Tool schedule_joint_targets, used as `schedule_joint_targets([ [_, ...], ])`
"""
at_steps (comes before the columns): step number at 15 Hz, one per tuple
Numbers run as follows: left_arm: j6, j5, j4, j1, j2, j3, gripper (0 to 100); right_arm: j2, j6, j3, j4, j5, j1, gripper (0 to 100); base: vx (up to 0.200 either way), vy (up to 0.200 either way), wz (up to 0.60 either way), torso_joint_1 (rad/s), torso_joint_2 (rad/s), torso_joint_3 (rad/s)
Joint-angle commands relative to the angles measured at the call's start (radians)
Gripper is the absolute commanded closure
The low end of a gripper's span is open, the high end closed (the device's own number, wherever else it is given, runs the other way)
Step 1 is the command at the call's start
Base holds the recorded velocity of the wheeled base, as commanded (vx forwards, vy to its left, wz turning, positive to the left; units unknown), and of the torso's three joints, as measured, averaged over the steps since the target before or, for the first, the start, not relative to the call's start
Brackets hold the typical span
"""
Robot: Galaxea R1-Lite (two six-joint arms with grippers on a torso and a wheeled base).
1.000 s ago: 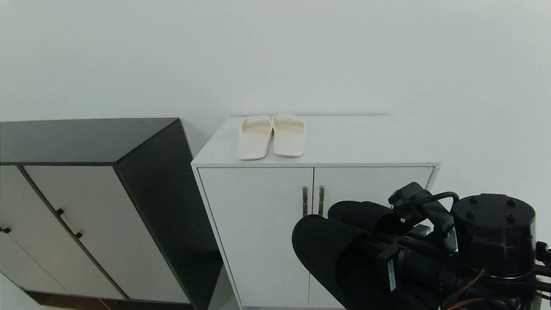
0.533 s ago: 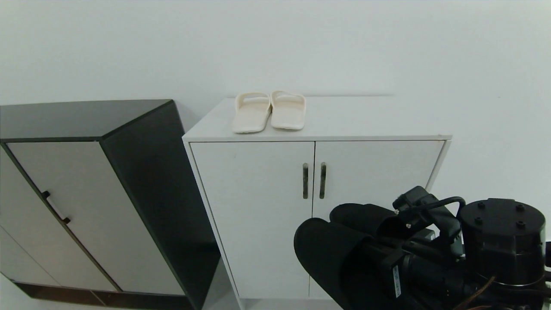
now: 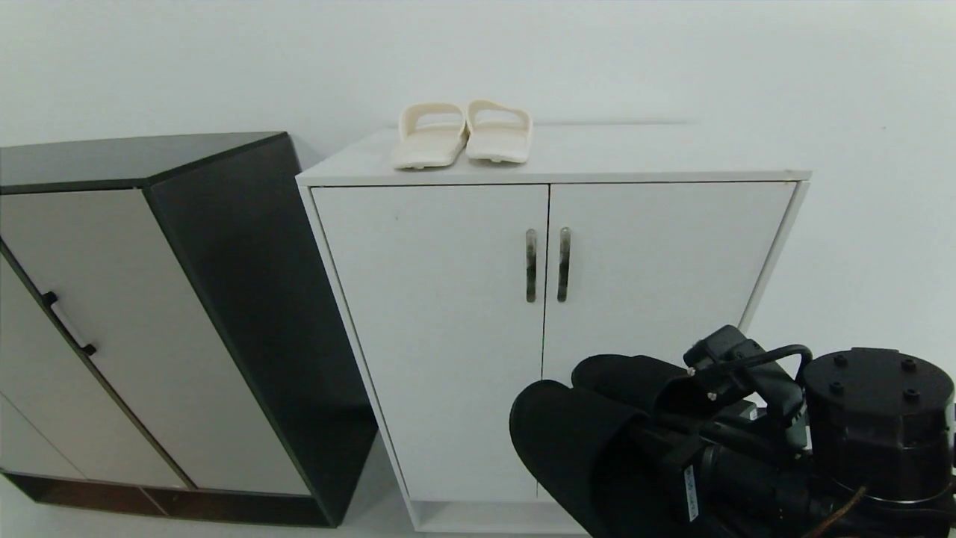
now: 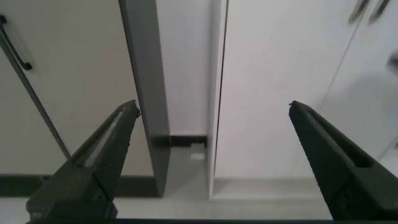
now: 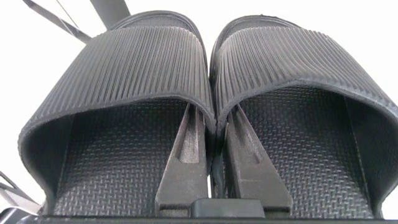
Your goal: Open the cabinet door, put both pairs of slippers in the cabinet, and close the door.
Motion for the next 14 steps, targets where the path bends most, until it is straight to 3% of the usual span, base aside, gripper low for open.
schedule_joint_targets([
  [1,-0.088,-0.029,-0.037,-0.008,0.247,-0.215,0,-0.013,-0.001,0.01,0.001,0.0,0.0,100,0.0,0.0,0.0,-0.076,0.45,0.349],
  [3,-0.087,-0.156,-0.115,-0.019,0.458,-0.289,0,-0.012,-0.001,0.007,0.001,0.003,0.0,100,0.0,0.0,0.0,-0.063,0.44,0.376],
  [5,-0.091,-0.337,-0.302,-0.043,0.681,-0.284,0,0.008,-0.001,0.007,-0.001,0.003,0.0,100,0.0,0.0,0.0,-0.034,0.44,0.398],
  [6,-0.087,-0.389,-0.38,-0.065,0.764,-0.286,0,0.01,-0.001,0.005,-0.001,0.003,0.001,100,0.0,0.0,0.0,-0.012,0.3,0.281],
  [7,-0.084,-0.409,-0.426,-0.103,0.819,-0.295,0,0.008,-0.001,0.004,-0.001,0.003,0.001,100,0.0,0.0,0.0,-0.007,0.16,0.159],
  [8,-0.082,-0.408,-0.509,-0.211,0.925,-0.333,0,0.005,-0.003,-0.006,-0.001,0.003,0.001,100,0.0,0.0,0.0,0.002,0.08,0.085],
  [14,-0.068,-0.389,-0.63,-0.45,1.268,-0.548,0,0.004,-0.015,-0.012,-0.001,0.0,-0.002,100,0.0,0.0,0.0,0.0,0.01,0.006],
])
